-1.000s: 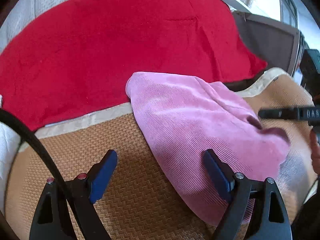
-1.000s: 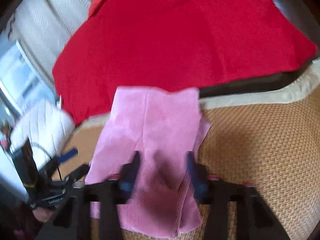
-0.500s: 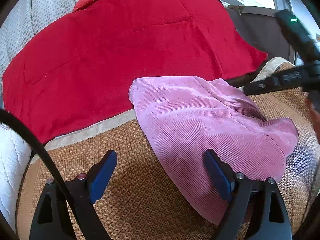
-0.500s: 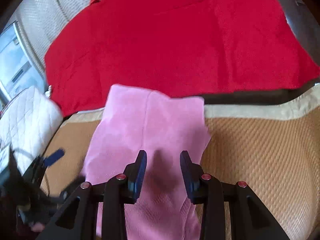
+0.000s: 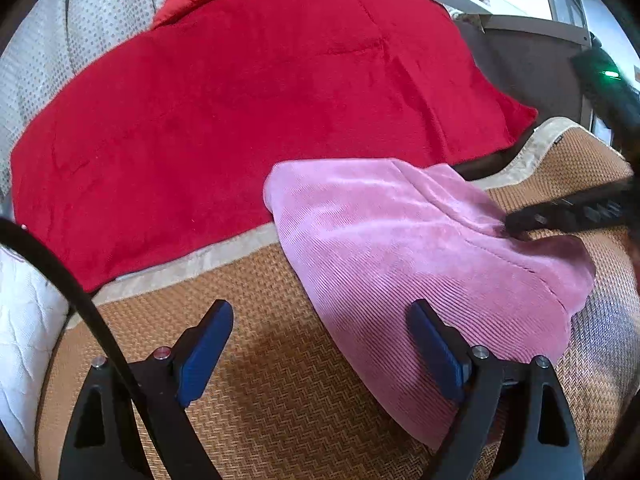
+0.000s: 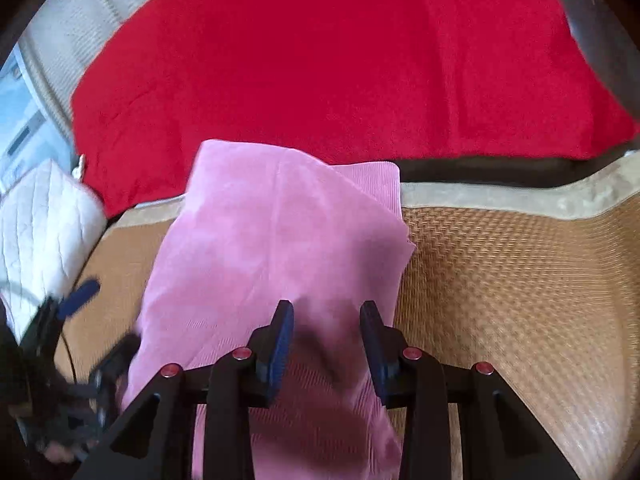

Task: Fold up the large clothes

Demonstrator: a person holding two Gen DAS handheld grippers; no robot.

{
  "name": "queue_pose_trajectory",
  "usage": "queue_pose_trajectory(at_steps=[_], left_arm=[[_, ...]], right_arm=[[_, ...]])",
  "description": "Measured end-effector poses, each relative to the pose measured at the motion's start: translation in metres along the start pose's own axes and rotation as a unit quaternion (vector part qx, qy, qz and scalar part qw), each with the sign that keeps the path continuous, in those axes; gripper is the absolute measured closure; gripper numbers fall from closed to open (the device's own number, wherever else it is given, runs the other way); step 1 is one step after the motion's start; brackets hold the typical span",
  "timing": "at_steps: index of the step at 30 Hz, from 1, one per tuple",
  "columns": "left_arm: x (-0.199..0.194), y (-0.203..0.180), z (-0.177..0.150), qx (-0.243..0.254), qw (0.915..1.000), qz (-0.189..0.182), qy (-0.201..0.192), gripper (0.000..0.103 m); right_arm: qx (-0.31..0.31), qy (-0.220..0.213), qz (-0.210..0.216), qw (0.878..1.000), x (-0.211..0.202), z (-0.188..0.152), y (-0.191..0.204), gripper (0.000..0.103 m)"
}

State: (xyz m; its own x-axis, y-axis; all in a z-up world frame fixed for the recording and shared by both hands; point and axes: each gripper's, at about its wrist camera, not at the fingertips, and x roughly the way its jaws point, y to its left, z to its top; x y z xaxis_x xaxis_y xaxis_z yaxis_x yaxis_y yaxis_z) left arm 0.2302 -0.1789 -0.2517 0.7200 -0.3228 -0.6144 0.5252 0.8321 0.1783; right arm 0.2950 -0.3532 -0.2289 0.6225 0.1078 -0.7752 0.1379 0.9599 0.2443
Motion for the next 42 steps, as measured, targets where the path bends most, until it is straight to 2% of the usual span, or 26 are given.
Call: queue_pose_trajectory(at_steps=[3, 5, 6, 7, 8, 9, 11, 13, 16, 20, 25, 31, 42], left_arm=[[-0.018, 0.005, 0.002, -0.019, 0.9994, -0.013, -0.025, 0.013], [-0.024, 0.006, 0.003, -0.025, 0.9989, -0.030, -0.027, 0.013], [-0.020, 0.003, 0.000, -0.015, 0.9992, -0.036, -0.012, 0.013], [-0.008, -0.006, -0.005, 0.010, 0.9987, -0.045, 0.023, 0.013], [0.000, -0.015, -0.010, 0.029, 0.9978, -0.039, 0.044, 0.013], [0.001, -0.018, -0.014, 0.034, 0.9984, -0.026, 0.038, 0.013], [-0.006, -0.013, -0.010, 0.022, 0.9990, -0.027, 0.027, 0.013], [-0.011, -0.004, -0.009, 0.005, 0.9992, -0.037, 0.016, 0.013], [-0.012, 0.002, -0.011, -0.006, 0.9995, -0.030, 0.009, 0.013], [-0.021, 0.003, -0.010, -0.007, 0.9996, -0.020, -0.017, 0.013], [-0.031, 0.008, -0.003, -0.022, 0.9983, -0.021, -0.050, 0.013], [-0.027, 0.008, 0.000, -0.022, 0.9984, -0.018, -0.049, 0.013], [-0.025, 0.005, 0.009, -0.036, 0.9975, -0.030, -0.052, 0.013]], right_arm=[[-0.020, -0.011, 0.006, 1.000, -0.021, -0.014, 0.012, 0.065], [-0.027, 0.002, 0.002, 1.000, -0.020, -0.024, 0.017, 0.065], [-0.029, 0.014, -0.003, 0.999, -0.013, -0.033, 0.017, 0.065], [-0.031, 0.025, -0.008, 0.999, -0.005, -0.041, 0.015, 0.065], [-0.035, 0.030, -0.021, 0.999, 0.004, -0.046, 0.018, 0.065], [-0.050, 0.023, -0.039, 0.998, 0.005, -0.048, 0.024, 0.064], [-0.074, 0.016, -0.062, 0.995, 0.000, -0.045, 0.036, 0.064], [-0.072, -0.002, -0.080, 0.994, -0.010, -0.043, 0.041, 0.064], [-0.076, -0.026, -0.112, 0.990, -0.026, -0.044, 0.046, 0.064], [-0.101, -0.063, -0.171, 0.978, -0.042, -0.045, 0.059, 0.064], [-0.106, -0.087, -0.207, 0.969, -0.064, -0.050, 0.059, 0.064], [-0.115, -0.093, -0.222, 0.964, -0.065, -0.048, 0.061, 0.064], [-0.119, -0.085, -0.221, 0.964, -0.055, -0.045, 0.056, 0.064]])
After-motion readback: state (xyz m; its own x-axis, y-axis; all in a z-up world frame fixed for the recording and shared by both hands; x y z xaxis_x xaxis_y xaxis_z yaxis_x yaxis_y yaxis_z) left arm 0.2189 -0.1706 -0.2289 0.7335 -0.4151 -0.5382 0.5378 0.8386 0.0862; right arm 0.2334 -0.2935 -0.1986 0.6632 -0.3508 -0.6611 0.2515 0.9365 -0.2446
